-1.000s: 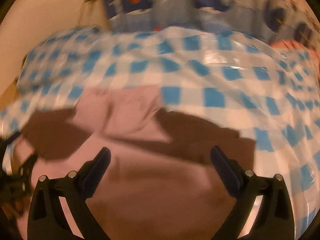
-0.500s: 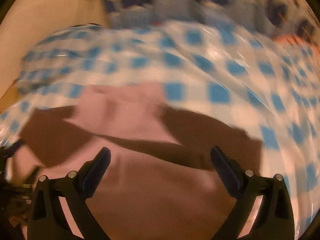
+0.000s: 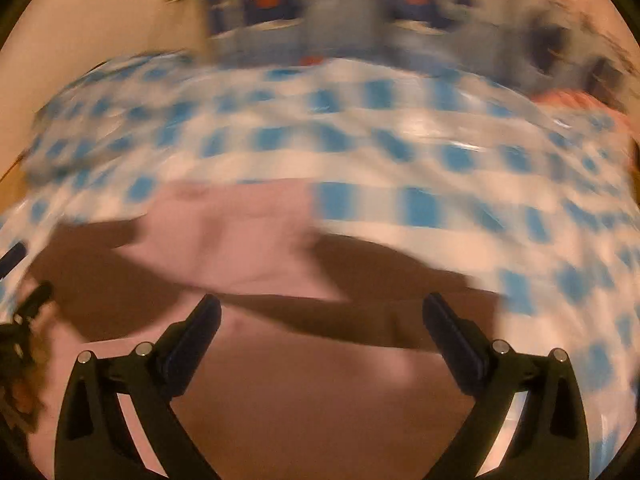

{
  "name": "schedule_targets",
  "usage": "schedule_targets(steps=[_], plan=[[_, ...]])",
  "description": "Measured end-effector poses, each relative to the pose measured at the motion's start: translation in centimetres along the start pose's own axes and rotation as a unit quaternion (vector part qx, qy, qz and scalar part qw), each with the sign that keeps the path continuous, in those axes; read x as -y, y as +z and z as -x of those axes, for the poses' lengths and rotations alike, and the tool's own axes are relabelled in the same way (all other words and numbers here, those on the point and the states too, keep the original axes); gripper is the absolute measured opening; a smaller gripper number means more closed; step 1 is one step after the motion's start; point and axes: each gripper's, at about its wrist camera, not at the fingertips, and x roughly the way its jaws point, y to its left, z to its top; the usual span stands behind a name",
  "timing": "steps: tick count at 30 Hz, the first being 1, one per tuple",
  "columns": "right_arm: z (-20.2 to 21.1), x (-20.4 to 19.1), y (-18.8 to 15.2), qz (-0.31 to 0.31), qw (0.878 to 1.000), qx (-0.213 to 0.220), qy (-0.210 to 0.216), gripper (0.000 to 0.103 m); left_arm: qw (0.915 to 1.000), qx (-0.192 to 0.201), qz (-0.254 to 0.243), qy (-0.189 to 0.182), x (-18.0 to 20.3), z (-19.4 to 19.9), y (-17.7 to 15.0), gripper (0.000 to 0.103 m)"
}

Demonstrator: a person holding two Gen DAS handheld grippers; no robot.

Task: Fold large clothes
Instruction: 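Move both grippers over the pink jacket toward its hem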

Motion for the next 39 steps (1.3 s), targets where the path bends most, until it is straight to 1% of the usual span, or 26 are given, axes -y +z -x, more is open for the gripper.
schedule_targets(steps=[1,2,3,4,5,6,9,10,11,13,14,15,16,17,18,20,23,24,25,27,29,30,32,34,37,39], plan=[[-1.7,2.1,-1.1,-0.022,0.999,-0.025,-0.007,0.097,0.9997,-0.018,0.013,0.007,-0.8,-1.5,-0.6,0.081],[-3.3,3.1,-2.2,-0.029,0.998,-0.05,-0.013,0.097,0.9992,-0.032,0.023,0.003,-1.2,-2.4,-1.1,0.083],[-5.4,4.3,-4.2,-0.041,0.996,-0.071,0.022,0.098,0.9969,-0.047,0.053,-0.034,-2.1,-3.7,-2.0,0.086],[-5.7,4.6,-5.1,-0.053,0.997,-0.058,0.029,0.097,0.9952,-0.048,0.07,-0.049,-2.6,-4.1,-2.4,0.087],[-5.6,4.1,-5.1,-0.041,0.998,-0.051,0.016,0.097,0.9956,-0.053,0.065,-0.042,-2.4,-4.4,-2.5,0.087],[-5.5,3.8,-5.0,-0.035,0.998,-0.052,0.008,0.097,0.996,-0.057,0.059,-0.036,-2.1,-4.4,-2.5,0.087],[-5.4,4.2,-4.5,-0.041,0.996,-0.075,0.019,0.097,0.9966,-0.066,0.044,-0.02,-1.8,-3.7,-2.2,0.087],[-4.4,4.4,-4.2,-0.044,0.996,-0.075,0.018,0.097,0.9969,-0.062,0.044,-0.018,-1.9,-2.9,-2.0,0.087],[-3.2,4.5,-4.1,-0.051,0.997,-0.059,0.019,0.097,0.9975,-0.052,0.046,-0.019,-2.1,-1.9,-1.9,0.087],[0.1,4.3,-4.7,-0.055,0.998,-0.005,0.03,0.097,0.9987,-0.032,0.038,-0.011,-2.7,-0.6,-2.0,0.087],[0.4,4.1,-5.2,-0.046,0.999,0.002,0.026,0.097,0.999,-0.031,0.031,-0.002,-2.8,-0.7,-2.4,0.087],[-0.2,3.9,-6.1,-0.037,0.999,-0.008,0.019,0.097,0.9982,-0.047,0.036,-0.009,-3.4,-1.9,-3.3,0.087],[-1.9,3.8,-6.9,-0.033,0.999,-0.033,0.026,0.098,0.996,-0.061,0.057,-0.031,-4.1,-2.9,-3.8,0.09],[-3.2,4.6,-7.7,-0.055,0.996,-0.042,0.049,0.098,0.9925,-0.07,0.085,-0.053,-4.9,-3.8,-4.3,0.092],[-3.4,4.7,-7.6,-0.056,0.996,-0.042,0.049,0.098,0.9912,-0.075,0.093,-0.058,-5.1,-4.2,-4.6,0.093],[-3.7,4.3,-7.2,-0.047,0.997,-0.052,0.038,0.097,0.992,-0.08,0.085,-0.048,-4.7,-4.3,-4.6,0.093],[-2.3,4.9,-6.7,-0.06,0.995,-0.064,0.05,0.097,0.9931,-0.08,0.078,-0.034,-4.5,-2.8,-4.1,0.093],[-0.7,5.0,-6.6,-0.067,0.995,-0.049,0.049,0.097,0.9938,-0.075,0.076,-0.03,-4.5,-1.4,-4.0,0.092],[1.5,4.8,-6.7,-0.063,0.996,-0.022,0.055,0.097,0.9948,-0.069,0.069,-0.028,-4.4,-0.5,-4.0,0.092],[3.7,3.6,-7.6,-0.031,0.998,-0.004,0.049,0.097,0.9969,-0.056,0.051,-0.019,-4.3,1.4,-4.5,0.092],[2.7,2.9,-9.1,-0.007,0.999,-0.029,0.042,0.097,0.9973,-0.058,0.043,-0.018,-4.3,1.9,-5.3,0.093],[0.9,3.2,-10.1,-0.013,0.997,-0.051,0.053,0.098,0.9964,-0.065,0.046,-0.029,-4.4,1.4,-6.0,0.093],[-0.6,3.7,-10.3,-0.033,0.995,-0.063,0.067,0.098,0.9906,-0.096,0.078,-0.058,-4.9,-0.7,-7.2,0.094],[-0.7,2.9,-9.9,-0.018,0.996,-0.07,0.046,0.098,0.988,-0.111,0.088,-0.062,-5.1,-1.5,-7.4,0.095],[0.3,3.3,-9.4,-0.028,0.994,-0.091,0.055,0.098,0.9944,-0.089,0.054,-0.019,-4.0,1.1,-6.7,0.095],[2.3,4.2,-9.5,-0.054,0.993,-0.089,0.055,0.097,0.9966,-0.077,0.028,-0.007,-3.2,3.4,-6.7,0.095]])
